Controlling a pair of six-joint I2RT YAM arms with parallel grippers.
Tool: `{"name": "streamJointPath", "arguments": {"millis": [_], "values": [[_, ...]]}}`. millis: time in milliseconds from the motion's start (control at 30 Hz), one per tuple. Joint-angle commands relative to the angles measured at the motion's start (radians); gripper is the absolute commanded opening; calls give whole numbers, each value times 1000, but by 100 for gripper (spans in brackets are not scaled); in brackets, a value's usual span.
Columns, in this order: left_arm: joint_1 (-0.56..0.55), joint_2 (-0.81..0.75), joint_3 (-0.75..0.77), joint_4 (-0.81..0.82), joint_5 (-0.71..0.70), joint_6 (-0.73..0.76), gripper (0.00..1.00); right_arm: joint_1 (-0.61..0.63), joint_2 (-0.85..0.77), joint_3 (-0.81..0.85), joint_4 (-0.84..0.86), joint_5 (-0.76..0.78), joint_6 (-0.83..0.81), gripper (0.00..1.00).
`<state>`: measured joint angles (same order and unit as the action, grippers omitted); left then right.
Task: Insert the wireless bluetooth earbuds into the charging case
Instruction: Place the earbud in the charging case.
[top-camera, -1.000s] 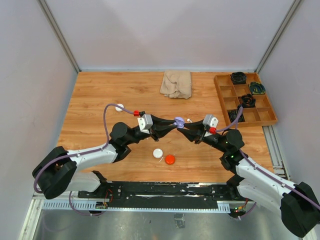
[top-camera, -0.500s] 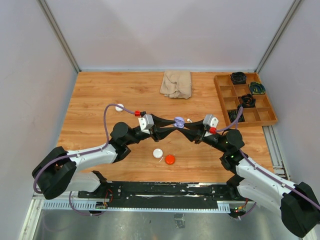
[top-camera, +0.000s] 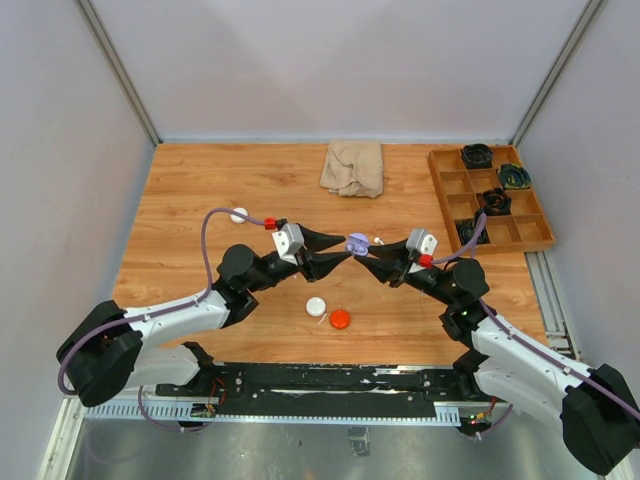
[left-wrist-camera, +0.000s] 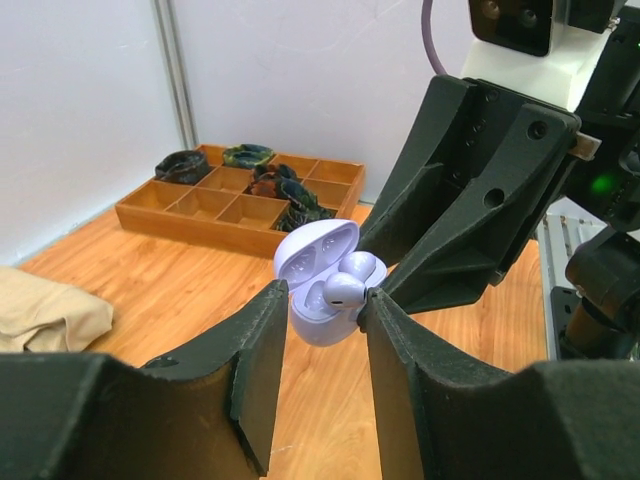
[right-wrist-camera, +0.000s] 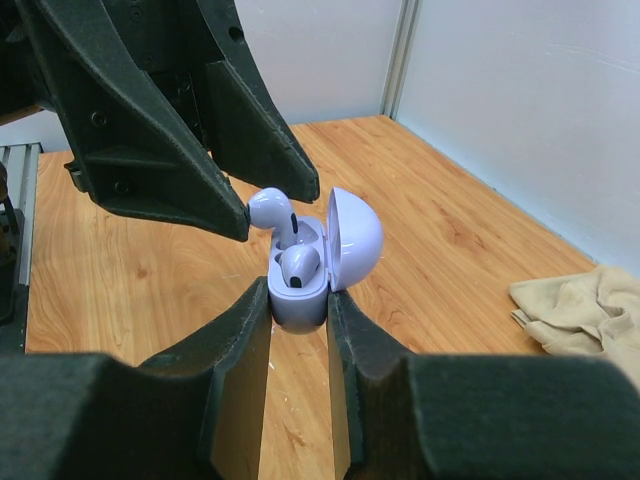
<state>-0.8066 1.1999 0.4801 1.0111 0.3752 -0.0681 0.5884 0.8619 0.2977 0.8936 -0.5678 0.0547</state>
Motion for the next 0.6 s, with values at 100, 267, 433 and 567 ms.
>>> {"name": "streamJointPath", "arguments": {"millis": [100,267,433,567], "values": [[-6,-33,3,-39,-62,-10,44,-12,-14,1,49,-21,12,1],[-6,-37,0,-65,-88,-16,45,-12,-14,2,50,-24,11,1],[-5,-35,4,-88,-113,-25,46,-12,-14,4,50,-29,14,1],[-5,-35,8,-105,-121,-30,47,-12,-11,3,50,-29,14,1]]}}
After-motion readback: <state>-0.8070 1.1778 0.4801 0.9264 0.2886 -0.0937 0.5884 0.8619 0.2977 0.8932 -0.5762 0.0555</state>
